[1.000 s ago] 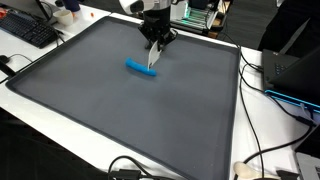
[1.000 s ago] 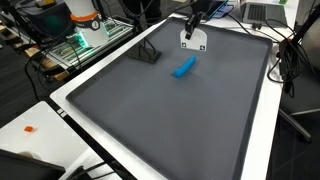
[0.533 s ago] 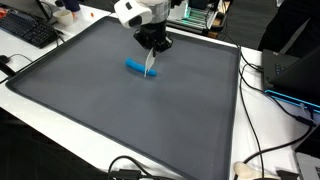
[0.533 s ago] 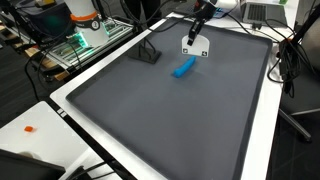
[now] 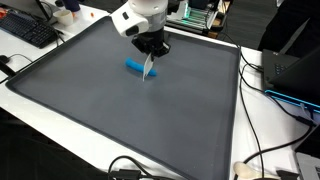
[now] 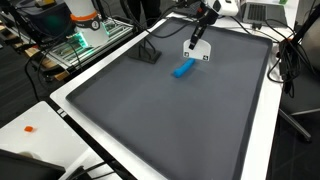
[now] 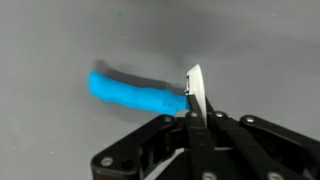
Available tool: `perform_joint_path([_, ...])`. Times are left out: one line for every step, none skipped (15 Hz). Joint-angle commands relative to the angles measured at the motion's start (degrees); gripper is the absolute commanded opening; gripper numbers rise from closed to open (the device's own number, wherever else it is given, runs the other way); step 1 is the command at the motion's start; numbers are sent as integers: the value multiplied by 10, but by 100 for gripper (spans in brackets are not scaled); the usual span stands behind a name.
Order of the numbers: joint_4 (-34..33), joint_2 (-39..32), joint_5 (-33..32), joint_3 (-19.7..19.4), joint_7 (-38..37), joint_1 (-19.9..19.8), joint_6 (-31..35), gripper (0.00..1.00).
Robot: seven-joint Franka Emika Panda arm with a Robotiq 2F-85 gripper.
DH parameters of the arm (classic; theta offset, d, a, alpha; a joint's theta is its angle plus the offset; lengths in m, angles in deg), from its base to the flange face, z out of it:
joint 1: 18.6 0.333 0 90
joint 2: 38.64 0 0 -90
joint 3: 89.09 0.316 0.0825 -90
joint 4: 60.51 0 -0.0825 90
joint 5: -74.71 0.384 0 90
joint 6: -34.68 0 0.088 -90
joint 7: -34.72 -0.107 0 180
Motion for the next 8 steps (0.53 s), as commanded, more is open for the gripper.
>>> perform_joint_path([-21, -18, -15, -12, 4, 13, -14, 1])
perform_joint_path([-23, -21, -14, -12, 3, 13, -15, 1])
perform_joint_path([-25, -23, -14, -13, 2, 14, -15, 1])
perform_joint_path([-26, -26, -14, -14, 1, 15, -13, 1])
perform_joint_path([-26, -28, -13, -14, 1, 16, -13, 1])
perform_joint_path([-26, -30, -14, -16, -1, 17, -10, 1])
perform_joint_path([-23, -29, -17, -18, -5, 19, 1, 1])
perform_joint_path([-25, -31, -16, -18, -6, 20, -2, 1])
